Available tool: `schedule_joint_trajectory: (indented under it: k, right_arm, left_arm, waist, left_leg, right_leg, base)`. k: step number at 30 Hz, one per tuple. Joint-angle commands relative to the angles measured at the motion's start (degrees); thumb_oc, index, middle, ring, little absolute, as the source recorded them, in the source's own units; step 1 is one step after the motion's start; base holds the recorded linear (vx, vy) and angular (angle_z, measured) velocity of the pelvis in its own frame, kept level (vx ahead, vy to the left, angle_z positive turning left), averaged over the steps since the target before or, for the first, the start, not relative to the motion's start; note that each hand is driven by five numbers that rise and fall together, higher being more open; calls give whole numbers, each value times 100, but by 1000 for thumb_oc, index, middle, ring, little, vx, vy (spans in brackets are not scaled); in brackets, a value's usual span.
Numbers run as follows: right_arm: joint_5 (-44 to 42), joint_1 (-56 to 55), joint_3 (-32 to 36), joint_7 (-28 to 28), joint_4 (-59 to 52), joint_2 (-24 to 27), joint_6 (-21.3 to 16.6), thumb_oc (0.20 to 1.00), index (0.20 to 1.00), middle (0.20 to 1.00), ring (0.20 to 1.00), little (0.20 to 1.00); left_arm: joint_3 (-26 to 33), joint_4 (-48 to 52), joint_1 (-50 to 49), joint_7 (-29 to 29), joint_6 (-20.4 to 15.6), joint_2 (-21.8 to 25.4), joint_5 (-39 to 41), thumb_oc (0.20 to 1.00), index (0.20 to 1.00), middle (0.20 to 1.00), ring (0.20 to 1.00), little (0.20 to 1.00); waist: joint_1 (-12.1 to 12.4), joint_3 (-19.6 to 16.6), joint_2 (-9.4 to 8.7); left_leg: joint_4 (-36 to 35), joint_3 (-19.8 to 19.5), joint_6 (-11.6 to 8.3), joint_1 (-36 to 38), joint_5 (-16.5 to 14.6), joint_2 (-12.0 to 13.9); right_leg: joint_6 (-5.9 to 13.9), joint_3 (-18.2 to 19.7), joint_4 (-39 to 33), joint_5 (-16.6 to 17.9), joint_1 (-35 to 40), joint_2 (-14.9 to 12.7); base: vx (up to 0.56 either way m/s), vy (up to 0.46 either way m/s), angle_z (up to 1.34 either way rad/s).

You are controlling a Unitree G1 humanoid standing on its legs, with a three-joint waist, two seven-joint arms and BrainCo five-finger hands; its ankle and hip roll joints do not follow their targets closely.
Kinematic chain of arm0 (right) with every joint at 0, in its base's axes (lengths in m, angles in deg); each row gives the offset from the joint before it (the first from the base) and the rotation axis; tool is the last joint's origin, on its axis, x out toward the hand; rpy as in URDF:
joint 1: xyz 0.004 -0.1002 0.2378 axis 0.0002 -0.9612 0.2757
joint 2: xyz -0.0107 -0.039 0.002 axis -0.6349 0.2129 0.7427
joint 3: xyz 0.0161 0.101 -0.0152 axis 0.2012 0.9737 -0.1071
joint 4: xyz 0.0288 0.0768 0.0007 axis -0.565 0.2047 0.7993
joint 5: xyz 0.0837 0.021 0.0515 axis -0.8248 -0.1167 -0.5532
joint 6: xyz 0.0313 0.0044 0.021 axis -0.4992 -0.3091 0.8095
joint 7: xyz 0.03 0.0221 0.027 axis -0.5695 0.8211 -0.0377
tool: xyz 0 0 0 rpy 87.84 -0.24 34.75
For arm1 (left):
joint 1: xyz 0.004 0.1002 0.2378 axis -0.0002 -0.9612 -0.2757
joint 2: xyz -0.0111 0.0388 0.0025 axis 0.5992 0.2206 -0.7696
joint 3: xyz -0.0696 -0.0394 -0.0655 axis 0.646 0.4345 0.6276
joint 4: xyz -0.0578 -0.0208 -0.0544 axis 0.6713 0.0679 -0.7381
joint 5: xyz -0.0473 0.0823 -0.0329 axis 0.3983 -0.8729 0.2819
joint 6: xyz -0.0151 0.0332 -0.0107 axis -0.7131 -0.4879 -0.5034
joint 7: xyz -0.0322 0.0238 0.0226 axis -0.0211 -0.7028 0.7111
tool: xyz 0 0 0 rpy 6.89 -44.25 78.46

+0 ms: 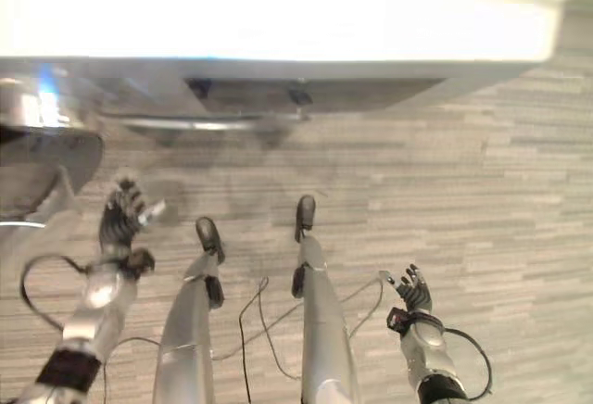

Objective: Grab the laundry basket,head to the washer,open it,put in the laundry and shut it.

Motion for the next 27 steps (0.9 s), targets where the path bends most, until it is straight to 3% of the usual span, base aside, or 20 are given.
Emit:
schedule_joint_trajectory:
  k: [1, 3, 9, 10, 21, 27]
  right_arm:
    - [138, 23, 170, -51, 285, 139, -10, 1000, 1000, 1000, 1000, 1000]
    - [7, 171, 124, -123, 915, 29, -11, 1000, 1000, 1000, 1000, 1000]
    - [-81, 165, 132, -221, 1552, -58, 52, 1000, 1000, 1000, 1000, 1000]
    - [-82, 124, 211, -230, 1801, -77, 103, 1000, 1000, 1000, 1000, 1000]
    - [-413, -182, 783, -340, 2773, -361, 386, 1000, 1000, 1000, 1000, 1000]
    - [-657, -360, 946, -429, 3024, -565, 474, 1000, 1000, 1000, 1000, 1000]
  left_arm:
    - [4, -114, 716, -335, -266, 229, -564, 1000, 1000, 1000, 1000, 1000]
    - [-167, -566, 86, -502, -254, 136, -891, 1000, 1000, 1000, 1000, 1000]
    - [-141, -1104, -574, -677, -180, 47, -1075, 1000, 1000, 1000, 1000, 1000]
    - [-56, -1378, -749, -675, -130, -53, -1121, 1000, 1000, 1000, 1000, 1000]
    - [543, -2833, -829, -557, -3, -738, -938, 1000, 1000, 1000, 1000, 1000]
    - [872, -2920, -792, -559, -44, -907, -437, 1000, 1000, 1000, 1000, 1000]
  waist:
    - [-138, 0, 87]
    - [80, -131, 148]
    - [263, -256, 196]
    - [321, -272, 217]
    - [481, -641, 186]
    - [521, -926, 139]
  left_leg:
    - [-1069, -214, 121, 205, 564, -183]
    - [-1356, -258, 89, 998, 659, -175]
    - [-1739, -310, 42, 2092, 752, -166]
    - [-1816, -310, 76, 2374, 901, -153]
    - [-2092, -366, 51, 3821, 729, -35]
    - [-2223, -325, 55, 4363, 641, -19]
  right_leg:
    - [116, -286, 634, -1010, 367, 241]
    - [106, -390, 476, -1045, 1107, 238]
    - [119, -575, 235, -1102, 2182, 247]
    - [63, -713, 152, -1012, 2507, 245]
    - [161, -831, -270, -1083, 4038, 243]
    - [201, -777, -347, -1133, 4501, 266]
  base:
    - [38, -38, 18]
    - [67, -51, 5]
    - [54, -31, 15]
    - [18, -18, 21]
    - [60, -15, 9]
    - [77, -18, -7]
